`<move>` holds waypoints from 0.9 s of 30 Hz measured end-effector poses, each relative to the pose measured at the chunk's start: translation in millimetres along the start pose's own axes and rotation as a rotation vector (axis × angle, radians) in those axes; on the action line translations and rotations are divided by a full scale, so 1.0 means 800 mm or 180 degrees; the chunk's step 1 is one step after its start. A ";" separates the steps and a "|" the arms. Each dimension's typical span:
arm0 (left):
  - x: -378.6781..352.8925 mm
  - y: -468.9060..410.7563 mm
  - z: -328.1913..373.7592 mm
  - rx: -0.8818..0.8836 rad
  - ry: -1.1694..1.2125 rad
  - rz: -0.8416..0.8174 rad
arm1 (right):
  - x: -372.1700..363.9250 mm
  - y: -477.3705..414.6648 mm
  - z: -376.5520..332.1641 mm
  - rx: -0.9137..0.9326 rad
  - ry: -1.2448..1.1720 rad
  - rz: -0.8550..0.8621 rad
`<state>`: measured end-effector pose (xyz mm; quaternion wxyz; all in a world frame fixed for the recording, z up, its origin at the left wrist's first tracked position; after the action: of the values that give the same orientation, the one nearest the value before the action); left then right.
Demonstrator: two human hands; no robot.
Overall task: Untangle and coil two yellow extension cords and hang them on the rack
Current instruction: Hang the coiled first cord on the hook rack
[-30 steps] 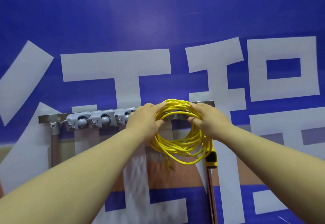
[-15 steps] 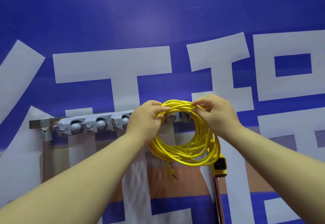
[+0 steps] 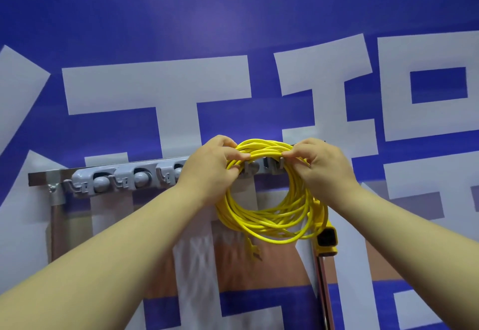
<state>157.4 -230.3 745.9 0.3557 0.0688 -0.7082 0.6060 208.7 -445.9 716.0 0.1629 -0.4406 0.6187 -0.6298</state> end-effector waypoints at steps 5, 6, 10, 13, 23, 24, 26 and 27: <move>-0.008 -0.006 -0.001 0.0187 0.0018 -0.0164 | -0.008 0.011 0.006 -0.0041 -0.0003 0.0026; -0.009 -0.006 -0.001 0.0207 0.0001 -0.0210 | -0.010 0.015 0.006 -0.0044 -0.0010 0.0019; -0.010 -0.002 0.001 0.0267 -0.0003 -0.0354 | -0.010 0.025 0.003 -0.0161 -0.0009 -0.0043; -0.010 0.005 0.002 0.0346 -0.0009 -0.0372 | -0.009 0.018 0.004 -0.0189 0.0059 -0.0096; -0.019 0.023 0.030 0.0360 -0.0717 -0.0816 | -0.023 0.040 0.011 -0.0005 0.0442 0.0017; -0.020 0.024 0.029 0.0370 -0.0745 -0.0860 | -0.023 0.041 0.009 0.0024 0.0477 0.0057; -0.020 0.026 0.028 0.0388 -0.0698 -0.0872 | -0.022 0.044 0.004 0.0070 0.0552 0.0125; -0.020 0.026 0.028 0.0401 -0.0654 -0.0856 | -0.021 0.045 0.002 0.0065 0.0618 0.0130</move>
<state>148.8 -250.4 719.5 0.3543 0.2466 -0.6859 0.5858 207.0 -441.3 676.4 0.1195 -0.3630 0.6340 -0.6723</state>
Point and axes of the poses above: each hand's wrist, its own y-axis away from the middle knuckle, its own x-axis out of the back of the hand, z = x × y, the point moved 6 cm from there along -y, towards the middle knuckle, and after that the axes turned 2 degrees about -z, right-handed, at the moved point
